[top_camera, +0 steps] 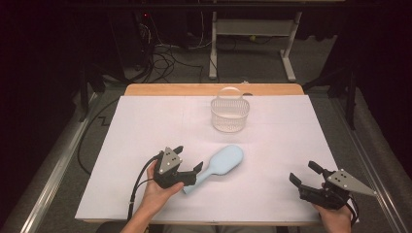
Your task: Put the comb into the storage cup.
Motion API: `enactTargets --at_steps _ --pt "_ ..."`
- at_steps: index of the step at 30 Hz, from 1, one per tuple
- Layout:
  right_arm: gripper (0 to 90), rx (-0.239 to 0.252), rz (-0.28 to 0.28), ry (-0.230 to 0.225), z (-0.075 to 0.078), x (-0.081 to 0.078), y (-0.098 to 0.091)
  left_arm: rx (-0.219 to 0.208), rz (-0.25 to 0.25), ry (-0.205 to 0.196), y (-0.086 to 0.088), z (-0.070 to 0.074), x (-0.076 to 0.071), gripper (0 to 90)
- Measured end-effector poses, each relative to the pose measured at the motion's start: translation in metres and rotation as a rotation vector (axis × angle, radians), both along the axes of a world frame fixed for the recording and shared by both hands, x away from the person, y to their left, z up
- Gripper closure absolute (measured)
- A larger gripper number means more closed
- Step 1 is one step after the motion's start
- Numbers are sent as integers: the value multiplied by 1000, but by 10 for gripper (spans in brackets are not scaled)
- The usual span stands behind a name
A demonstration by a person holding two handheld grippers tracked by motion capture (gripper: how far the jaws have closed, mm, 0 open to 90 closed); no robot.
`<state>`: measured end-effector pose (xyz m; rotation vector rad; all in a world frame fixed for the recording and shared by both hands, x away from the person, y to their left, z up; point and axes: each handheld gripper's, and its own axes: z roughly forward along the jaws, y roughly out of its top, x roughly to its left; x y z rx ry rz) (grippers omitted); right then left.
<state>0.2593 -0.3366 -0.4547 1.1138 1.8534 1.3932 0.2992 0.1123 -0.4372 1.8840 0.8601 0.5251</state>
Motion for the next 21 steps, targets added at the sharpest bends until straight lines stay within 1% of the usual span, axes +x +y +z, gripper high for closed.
enactTargets --at_steps 4,6,7,8,9,11,12,13,14,19,21 --pt "170 0 6 3 0 0 0 7 -18 11 -6 2 1 165" --pt "170 -2 7 5 -1 0 1 19 -38 21 -10 4 3 177" --pt "170 -2 7 5 -1 0 1 19 -38 21 -10 4 3 185" --pt "170 -3 8 5 -1 0 1 31 -47 25 -13 5 3 189" --pt "170 -3 8 5 -1 0 1 31 -47 25 -13 5 3 192" --pt "170 -3 8 5 -1 0 1 49 -63 37 -17 5 5 201" --pt "170 -3 8 5 -1 0 1 49 -63 37 -17 5 5 204" --pt "170 -4 10 7 -1 0 1 63 -71 44 -20 6 5 207" --pt "170 -4 10 7 -1 0 1 63 -71 44 -20 6 5 207" --pt "170 -5 12 7 -1 0 1 96 -79 73 -24 7 7 229" --pt "170 -6 12 7 -1 0 1 100 -80 75 -25 7 7 233"
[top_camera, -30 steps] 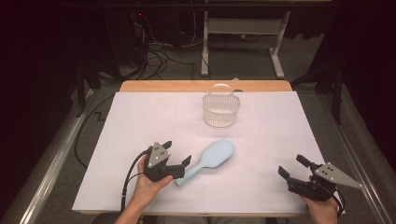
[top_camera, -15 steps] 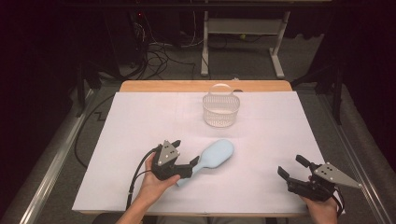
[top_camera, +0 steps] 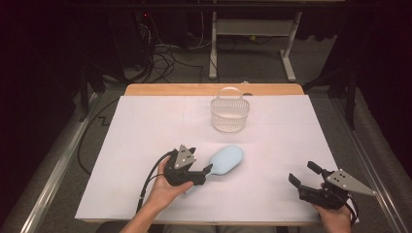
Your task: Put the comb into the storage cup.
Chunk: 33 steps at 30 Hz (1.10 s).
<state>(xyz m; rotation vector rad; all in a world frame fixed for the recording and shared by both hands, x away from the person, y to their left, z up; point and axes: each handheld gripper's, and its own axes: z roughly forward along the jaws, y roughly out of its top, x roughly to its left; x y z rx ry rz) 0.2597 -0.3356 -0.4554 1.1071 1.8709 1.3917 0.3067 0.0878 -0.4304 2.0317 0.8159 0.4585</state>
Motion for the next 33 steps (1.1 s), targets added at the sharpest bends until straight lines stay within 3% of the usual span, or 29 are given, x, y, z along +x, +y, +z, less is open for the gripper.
enactTargets --at_steps 12,15,18,25,33 --pt "172 -1 3 3 0 0 1 120 -40 74 -9 0 4 260" --pt "171 -1 4 4 0 0 1 135 -32 83 -11 -1 5 256" --pt "172 -1 4 4 0 0 1 158 -41 120 -13 -3 6 259" --pt "172 1 5 4 0 0 1 205 -39 147 -16 -5 7 262" --pt "172 -1 6 4 0 0 1 254 -51 215 -22 -11 11 264"
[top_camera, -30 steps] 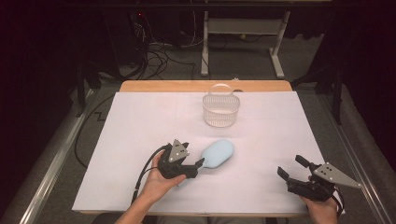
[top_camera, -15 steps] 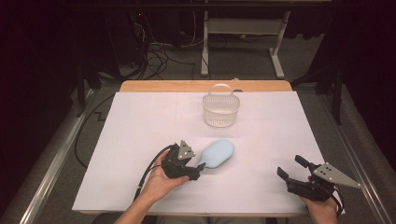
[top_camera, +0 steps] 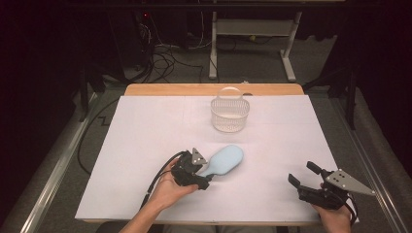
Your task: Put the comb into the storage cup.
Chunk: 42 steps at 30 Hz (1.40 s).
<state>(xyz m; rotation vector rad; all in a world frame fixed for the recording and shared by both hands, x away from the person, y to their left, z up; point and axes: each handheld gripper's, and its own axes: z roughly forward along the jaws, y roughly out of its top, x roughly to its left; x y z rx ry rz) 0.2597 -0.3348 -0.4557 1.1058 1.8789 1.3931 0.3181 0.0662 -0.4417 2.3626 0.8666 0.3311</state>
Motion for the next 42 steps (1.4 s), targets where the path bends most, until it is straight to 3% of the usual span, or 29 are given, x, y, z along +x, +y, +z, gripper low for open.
enactTargets --at_steps 6,11,18,22,24,28,33,42 --pt "172 -1 2 0 0 0 0 27 -5 40 -4 -3 2 264" --pt "172 0 4 0 0 0 0 25 -13 72 -7 -5 5 264" --pt "172 6 4 3 0 1 0 51 -15 93 -9 -9 9 298" --pt "172 13 7 25 -2 3 -1 43 -6 98 -10 -11 12 333" --pt "172 24 6 25 -2 4 -2 67 -7 100 -13 -14 13 335" --pt "173 29 -1 28 -3 5 -3 89 4 76 -15 -12 13 333" --pt "175 30 4 18 -2 2 -3 93 1 79 -17 -12 12 390" --pt "176 29 15 29 -3 5 -2 111 -29 135 -22 -8 19 472"
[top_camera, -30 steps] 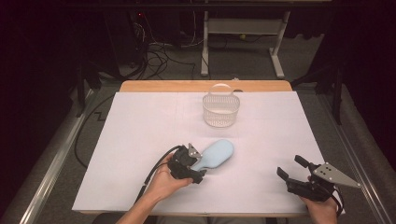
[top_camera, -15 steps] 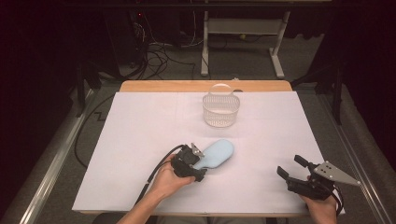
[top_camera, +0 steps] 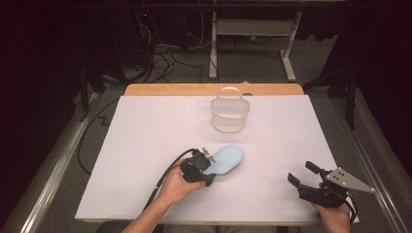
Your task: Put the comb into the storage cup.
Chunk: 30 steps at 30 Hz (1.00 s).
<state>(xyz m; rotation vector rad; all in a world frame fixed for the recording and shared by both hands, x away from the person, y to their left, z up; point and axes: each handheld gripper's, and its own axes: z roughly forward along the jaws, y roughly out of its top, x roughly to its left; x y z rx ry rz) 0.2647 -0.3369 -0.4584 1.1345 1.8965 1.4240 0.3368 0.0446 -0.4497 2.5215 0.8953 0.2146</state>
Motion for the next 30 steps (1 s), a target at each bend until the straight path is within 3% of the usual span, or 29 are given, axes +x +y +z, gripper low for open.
enactTargets --at_steps 13,24,30 --pt "176 -7 11 -3 0 0 1 5 -9 37 -6 3 -1 640" --pt "178 -9 7 1 0 1 1 0 -26 37 -5 3 -1 678" --pt "180 -17 7 0 0 0 1 -27 -31 28 -2 1 -1 686"
